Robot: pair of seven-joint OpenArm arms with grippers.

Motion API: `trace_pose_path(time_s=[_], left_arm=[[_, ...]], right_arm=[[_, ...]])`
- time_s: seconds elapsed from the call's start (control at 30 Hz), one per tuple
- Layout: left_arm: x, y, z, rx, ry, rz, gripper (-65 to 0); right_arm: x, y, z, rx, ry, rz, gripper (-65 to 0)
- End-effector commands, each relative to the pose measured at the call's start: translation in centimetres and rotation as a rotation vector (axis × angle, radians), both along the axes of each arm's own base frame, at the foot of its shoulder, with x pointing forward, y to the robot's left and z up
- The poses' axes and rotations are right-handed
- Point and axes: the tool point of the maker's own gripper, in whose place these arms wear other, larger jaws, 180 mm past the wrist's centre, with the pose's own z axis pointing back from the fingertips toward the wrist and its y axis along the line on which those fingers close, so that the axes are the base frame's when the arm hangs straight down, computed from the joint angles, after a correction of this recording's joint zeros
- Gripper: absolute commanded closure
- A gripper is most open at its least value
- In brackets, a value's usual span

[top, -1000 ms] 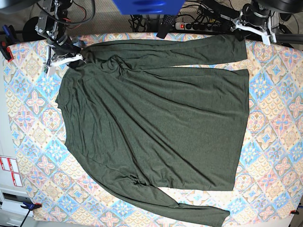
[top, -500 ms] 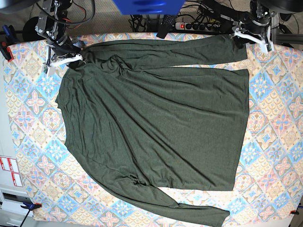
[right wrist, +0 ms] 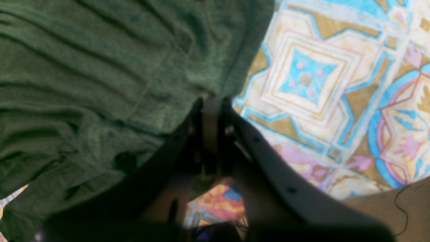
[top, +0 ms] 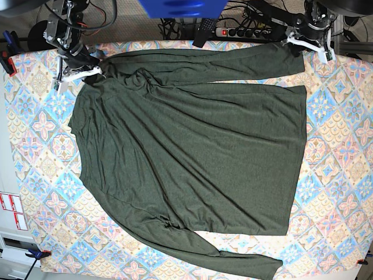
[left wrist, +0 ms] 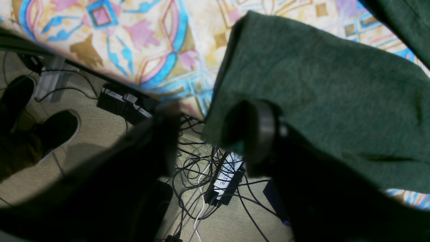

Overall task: Fold the T-shirt properly
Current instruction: 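Hold the hem with both grippers and lift it off the table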

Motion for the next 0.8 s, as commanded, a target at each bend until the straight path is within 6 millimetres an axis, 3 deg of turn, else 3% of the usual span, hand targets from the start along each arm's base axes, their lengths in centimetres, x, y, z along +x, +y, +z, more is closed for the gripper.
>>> trace_pose_path(time_s=[0.0, 0.23, 0.4, 0.6, 0.77], left_arm=[[0.1, -1.6, -0.2, -0.047, 0.011, -0.046, -15.1], [-0.2, -1.5, -0.2, -0.049, 0.015, -0.042, -14.2], [-0.2, -1.5, -0.1, -0.048, 0.015, -0.041, 0.0], [-1.4, -1.6, -0.3, -0.052, 0.037, -0.036, 0.0], [-1.9, -2.1, 0.7, -0.054, 0.029, -0.057, 0.0]], right_arm=[[0.5, -0.3, 0.8, -0.013, -0.032, 0.008, 0.0], [0.5, -0.3, 0.8, -0.013, -0.032, 0.008, 0.0], [0.5, -0.3, 0.8, -0.013, -0.032, 0.008, 0.0], [0.5, -0.3, 0.8, -0.013, -0.032, 0.008, 0.0], [1.4, -0.3, 1.0, -0.012, -0.05, 0.008, 0.0]])
